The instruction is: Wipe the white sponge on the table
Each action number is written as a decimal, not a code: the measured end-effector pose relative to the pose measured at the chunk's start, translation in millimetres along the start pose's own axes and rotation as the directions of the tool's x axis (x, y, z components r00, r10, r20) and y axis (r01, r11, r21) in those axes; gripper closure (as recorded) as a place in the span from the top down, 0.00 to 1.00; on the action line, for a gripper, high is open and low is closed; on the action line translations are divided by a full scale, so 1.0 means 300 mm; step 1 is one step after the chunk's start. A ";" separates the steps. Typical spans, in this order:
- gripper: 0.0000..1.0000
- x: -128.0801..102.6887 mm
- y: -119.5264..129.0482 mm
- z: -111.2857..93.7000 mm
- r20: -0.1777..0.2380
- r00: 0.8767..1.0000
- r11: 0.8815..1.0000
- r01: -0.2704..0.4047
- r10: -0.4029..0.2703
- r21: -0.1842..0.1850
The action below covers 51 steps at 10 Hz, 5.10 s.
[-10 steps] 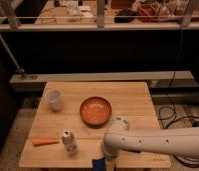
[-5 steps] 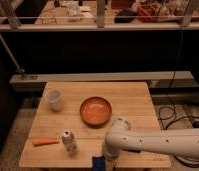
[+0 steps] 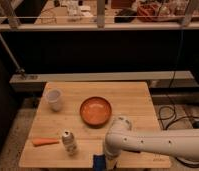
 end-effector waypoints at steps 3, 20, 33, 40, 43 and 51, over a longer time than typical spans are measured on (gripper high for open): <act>0.00 -0.027 -0.099 -0.118 -0.001 1.000 0.996 0.016 -0.016 0.088; 0.00 0.083 -0.383 -0.057 0.051 0.998 0.990 -0.047 0.040 0.135; 0.00 0.141 -0.095 0.018 0.013 0.999 0.997 -0.045 0.045 0.068; 0.00 -0.125 -0.178 -0.022 0.032 0.986 0.983 0.160 -0.163 0.084; 0.00 -0.127 -0.326 -0.020 0.010 0.988 0.983 0.154 -0.156 0.101; 0.00 0.114 -0.459 -0.056 0.027 1.000 0.991 0.008 -0.012 0.134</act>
